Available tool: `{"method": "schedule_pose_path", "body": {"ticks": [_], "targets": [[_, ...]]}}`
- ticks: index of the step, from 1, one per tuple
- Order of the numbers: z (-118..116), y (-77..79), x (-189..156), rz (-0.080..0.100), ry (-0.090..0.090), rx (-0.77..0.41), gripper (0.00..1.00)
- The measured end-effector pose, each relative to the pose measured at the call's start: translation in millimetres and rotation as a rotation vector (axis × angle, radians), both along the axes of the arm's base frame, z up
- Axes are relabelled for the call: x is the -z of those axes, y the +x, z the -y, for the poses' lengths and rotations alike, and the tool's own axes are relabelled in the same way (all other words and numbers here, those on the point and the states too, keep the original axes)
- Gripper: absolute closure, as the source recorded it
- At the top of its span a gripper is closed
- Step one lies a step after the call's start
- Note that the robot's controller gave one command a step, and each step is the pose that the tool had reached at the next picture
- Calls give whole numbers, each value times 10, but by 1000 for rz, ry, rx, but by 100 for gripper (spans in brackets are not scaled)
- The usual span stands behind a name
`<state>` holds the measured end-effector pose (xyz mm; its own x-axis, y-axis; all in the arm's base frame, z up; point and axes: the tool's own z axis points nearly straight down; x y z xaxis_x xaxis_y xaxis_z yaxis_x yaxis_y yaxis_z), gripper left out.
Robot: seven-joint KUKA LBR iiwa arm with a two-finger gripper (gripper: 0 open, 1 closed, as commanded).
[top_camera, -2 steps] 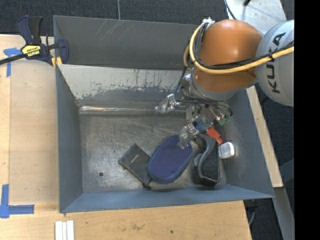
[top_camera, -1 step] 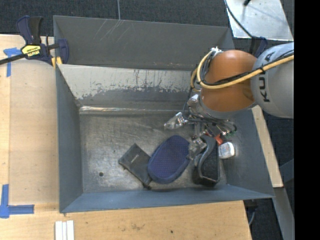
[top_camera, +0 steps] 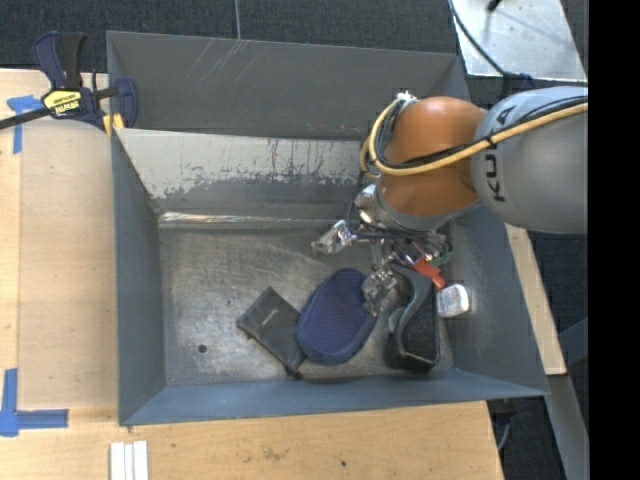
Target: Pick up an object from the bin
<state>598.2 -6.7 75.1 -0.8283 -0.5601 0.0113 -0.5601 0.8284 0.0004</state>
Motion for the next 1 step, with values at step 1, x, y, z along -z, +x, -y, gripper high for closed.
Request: {"method": "schedule_pose_path", "body": {"ticks": [1], "targets": [[-2, 27, -44, 13, 2, 3, 100]]}}
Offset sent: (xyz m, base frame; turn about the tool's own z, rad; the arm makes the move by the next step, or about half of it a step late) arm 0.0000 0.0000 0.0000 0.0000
